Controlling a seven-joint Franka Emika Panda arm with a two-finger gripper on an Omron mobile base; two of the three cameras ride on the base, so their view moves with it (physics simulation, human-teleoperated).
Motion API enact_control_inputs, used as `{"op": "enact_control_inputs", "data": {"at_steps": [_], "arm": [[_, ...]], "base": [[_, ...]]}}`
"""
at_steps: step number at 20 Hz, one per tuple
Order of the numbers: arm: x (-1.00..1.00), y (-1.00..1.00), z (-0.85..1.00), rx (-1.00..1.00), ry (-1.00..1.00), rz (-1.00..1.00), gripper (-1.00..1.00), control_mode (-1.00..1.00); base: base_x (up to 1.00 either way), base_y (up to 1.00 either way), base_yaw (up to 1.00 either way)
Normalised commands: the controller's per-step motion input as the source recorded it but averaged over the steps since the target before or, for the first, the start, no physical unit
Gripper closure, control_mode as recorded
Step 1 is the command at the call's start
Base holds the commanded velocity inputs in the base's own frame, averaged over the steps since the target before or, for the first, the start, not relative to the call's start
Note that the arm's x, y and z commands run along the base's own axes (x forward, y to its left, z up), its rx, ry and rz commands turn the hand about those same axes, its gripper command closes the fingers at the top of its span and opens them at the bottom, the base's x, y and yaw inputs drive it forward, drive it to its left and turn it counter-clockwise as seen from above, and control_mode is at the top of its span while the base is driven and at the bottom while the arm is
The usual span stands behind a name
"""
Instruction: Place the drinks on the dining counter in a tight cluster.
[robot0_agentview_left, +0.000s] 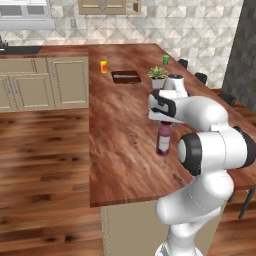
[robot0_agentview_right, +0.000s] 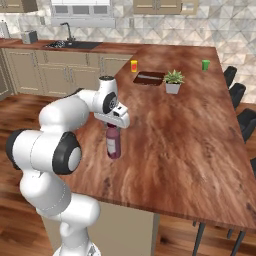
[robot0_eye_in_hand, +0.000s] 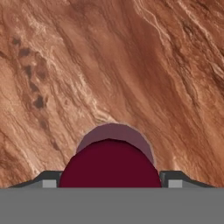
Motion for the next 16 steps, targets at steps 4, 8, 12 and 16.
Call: {"op": "enact_control_inputs", "data": {"at_steps": [4, 8, 12, 16], "arm": [[0.0, 0.0, -0.01, 0.0, -0.04, 0.0, 1.0, -1.0], [0.0, 0.0, -0.18, 0.0, 0.0, 0.0, 1.0, -1.0], [0.0, 0.0, -0.21, 0.0, 0.0, 0.0, 1.0, -1.0], [0.0, 0.0, -0.05, 0.0, 0.01, 0.0, 1.0, -1.0]], "base": [[0.0, 0.0, 0.0], [0.0, 0.0, 0.0], [0.0, 0.0, 0.0], [0.0, 0.0, 0.0]]}}
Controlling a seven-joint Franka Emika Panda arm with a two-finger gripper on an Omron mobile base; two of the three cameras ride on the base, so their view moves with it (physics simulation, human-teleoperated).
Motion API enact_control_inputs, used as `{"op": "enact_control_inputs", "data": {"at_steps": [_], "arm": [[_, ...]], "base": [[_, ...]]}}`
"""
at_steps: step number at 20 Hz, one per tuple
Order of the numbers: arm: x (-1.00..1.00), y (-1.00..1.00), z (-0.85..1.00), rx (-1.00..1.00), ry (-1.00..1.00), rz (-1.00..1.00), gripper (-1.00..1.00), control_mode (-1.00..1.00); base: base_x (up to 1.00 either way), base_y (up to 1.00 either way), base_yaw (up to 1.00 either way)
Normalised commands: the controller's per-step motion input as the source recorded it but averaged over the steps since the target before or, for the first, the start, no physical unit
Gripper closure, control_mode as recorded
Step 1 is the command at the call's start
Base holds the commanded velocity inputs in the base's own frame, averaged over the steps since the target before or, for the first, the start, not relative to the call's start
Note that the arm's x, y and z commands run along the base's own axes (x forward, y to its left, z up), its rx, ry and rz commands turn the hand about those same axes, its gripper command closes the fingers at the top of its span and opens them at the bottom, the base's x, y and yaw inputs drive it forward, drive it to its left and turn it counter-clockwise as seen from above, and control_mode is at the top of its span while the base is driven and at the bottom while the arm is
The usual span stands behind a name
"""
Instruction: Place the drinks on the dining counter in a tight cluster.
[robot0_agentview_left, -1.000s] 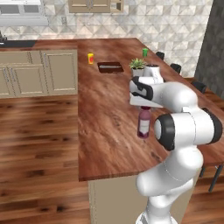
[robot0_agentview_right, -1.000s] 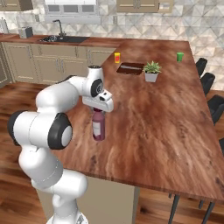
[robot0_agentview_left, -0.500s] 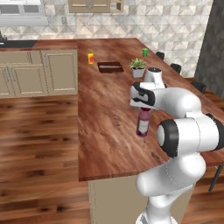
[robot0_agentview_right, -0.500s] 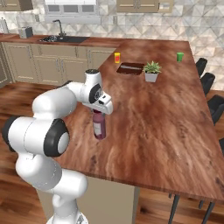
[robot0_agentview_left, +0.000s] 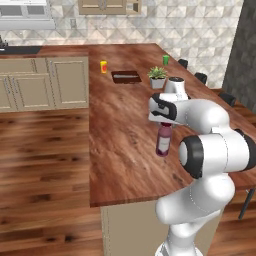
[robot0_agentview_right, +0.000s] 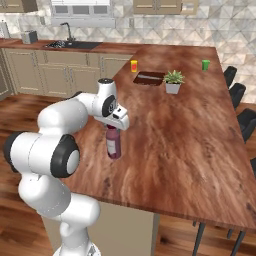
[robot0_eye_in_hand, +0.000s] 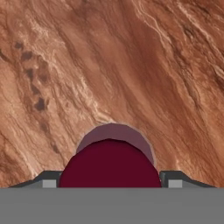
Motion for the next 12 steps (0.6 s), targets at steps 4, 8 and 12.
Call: {"op": "enact_control_inputs", "data": {"at_steps": [4, 8, 12], "arm": [[0.0, 0.0, 0.0, 0.0, 0.0, 0.0, 1.0, -1.0], [0.0, 0.0, 0.0, 0.0, 0.0, 0.0, -1.0, -1.0], [0.0, 0.0, 0.0, 0.0, 0.0, 0.0, -1.0, -1.0]], "base": [[0.0, 0.0, 0.0], [0.0, 0.0, 0.0], [0.0, 0.0, 0.0]]}}
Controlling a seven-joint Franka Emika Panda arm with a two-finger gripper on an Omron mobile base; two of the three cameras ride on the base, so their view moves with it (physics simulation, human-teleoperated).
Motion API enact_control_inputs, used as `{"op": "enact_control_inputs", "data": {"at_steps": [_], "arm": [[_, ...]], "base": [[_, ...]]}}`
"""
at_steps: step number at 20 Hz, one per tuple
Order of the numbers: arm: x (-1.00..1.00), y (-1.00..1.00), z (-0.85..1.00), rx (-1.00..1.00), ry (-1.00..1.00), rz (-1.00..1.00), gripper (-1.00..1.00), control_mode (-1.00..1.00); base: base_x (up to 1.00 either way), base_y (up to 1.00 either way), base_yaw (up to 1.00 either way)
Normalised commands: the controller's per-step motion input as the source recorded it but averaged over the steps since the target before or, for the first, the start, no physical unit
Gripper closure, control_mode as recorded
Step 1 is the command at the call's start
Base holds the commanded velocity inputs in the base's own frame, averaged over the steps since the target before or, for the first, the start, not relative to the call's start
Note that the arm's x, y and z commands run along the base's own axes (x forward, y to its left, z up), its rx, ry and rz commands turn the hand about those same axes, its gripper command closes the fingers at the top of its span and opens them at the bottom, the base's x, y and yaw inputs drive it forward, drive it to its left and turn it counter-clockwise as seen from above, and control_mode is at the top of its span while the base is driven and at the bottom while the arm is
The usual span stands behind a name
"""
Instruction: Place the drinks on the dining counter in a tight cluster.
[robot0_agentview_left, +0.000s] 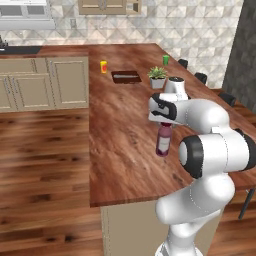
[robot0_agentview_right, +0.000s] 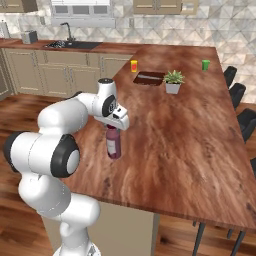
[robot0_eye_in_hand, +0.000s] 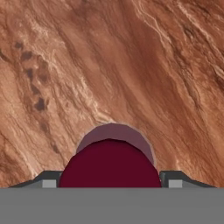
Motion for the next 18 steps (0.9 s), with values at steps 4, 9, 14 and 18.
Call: {"op": "enact_control_inputs", "data": {"at_steps": [4, 9, 14, 18], "arm": [[0.0, 0.0, 0.0, 0.0, 0.0, 0.0, -1.0, -1.0], [-0.02, 0.0, 0.04, 0.0, 0.0, 0.0, -1.0, -1.0], [-0.25, 0.0, 0.34, -0.01, 0.0, 0.0, -1.0, -1.0], [-0.66, 0.0, 0.3, 0.0, 0.0, 0.0, -1.0, -1.0]], "base": [[0.0, 0.0, 0.0], [0.0, 0.0, 0.0], [0.0, 0.0, 0.0], [0.0, 0.0, 0.0]]}}
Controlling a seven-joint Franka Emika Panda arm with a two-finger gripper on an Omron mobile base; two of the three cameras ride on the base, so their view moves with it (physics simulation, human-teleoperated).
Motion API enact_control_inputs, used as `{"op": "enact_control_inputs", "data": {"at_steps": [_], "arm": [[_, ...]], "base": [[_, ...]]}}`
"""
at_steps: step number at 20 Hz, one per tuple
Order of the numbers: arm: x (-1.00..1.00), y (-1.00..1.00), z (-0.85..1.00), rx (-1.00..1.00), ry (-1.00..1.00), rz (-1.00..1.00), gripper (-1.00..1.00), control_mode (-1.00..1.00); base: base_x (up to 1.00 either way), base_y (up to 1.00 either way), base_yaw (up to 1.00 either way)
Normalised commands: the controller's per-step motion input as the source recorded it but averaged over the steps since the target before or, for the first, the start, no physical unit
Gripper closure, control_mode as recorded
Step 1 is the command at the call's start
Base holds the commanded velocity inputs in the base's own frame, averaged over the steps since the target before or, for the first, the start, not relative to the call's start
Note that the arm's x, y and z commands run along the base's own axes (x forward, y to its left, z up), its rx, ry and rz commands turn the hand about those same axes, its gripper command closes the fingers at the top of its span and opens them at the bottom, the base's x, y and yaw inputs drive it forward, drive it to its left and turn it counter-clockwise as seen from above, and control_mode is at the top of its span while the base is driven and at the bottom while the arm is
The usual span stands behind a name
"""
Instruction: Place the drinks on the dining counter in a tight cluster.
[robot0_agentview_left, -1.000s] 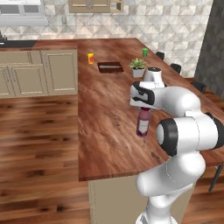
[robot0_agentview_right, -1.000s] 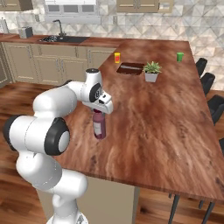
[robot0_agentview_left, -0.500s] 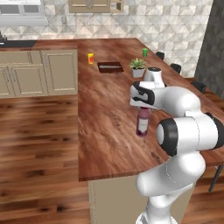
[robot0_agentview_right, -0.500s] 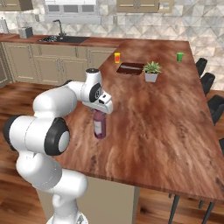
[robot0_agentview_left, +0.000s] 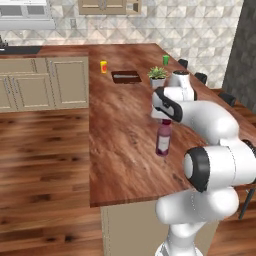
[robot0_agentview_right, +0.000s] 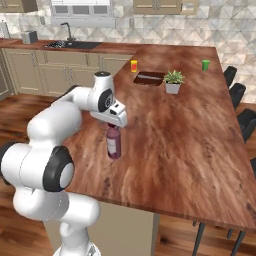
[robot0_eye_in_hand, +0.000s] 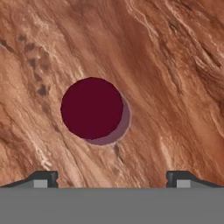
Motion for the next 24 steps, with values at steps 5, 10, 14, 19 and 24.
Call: {"op": "enact_control_inputs", "data": {"at_steps": [5, 10, 14, 19, 24], "arm": [[-1.0, 0.1, 0.07, 0.0, 0.07, 0.0, -1.0, -1.0], [-1.0, 0.19, 0.02, 0.0, 0.13, 0.01, -1.0, -1.0], [-0.98, 0.3, 0.31, 0.0, 0.16, 0.05, -1.0, -1.0], [-0.63, 0.06, 0.29, 0.0, 0.07, 0.0, -1.0, -1.0], [-0.37, 0.02, 0.27, 0.0, 0.06, 0.0, -1.0, -1.0]], "base": [[0.0, 0.0, 0.0], [0.0, 0.0, 0.0], [0.0, 0.0, 0.0], [0.0, 0.0, 0.0], [0.0, 0.0, 0.0]]}}
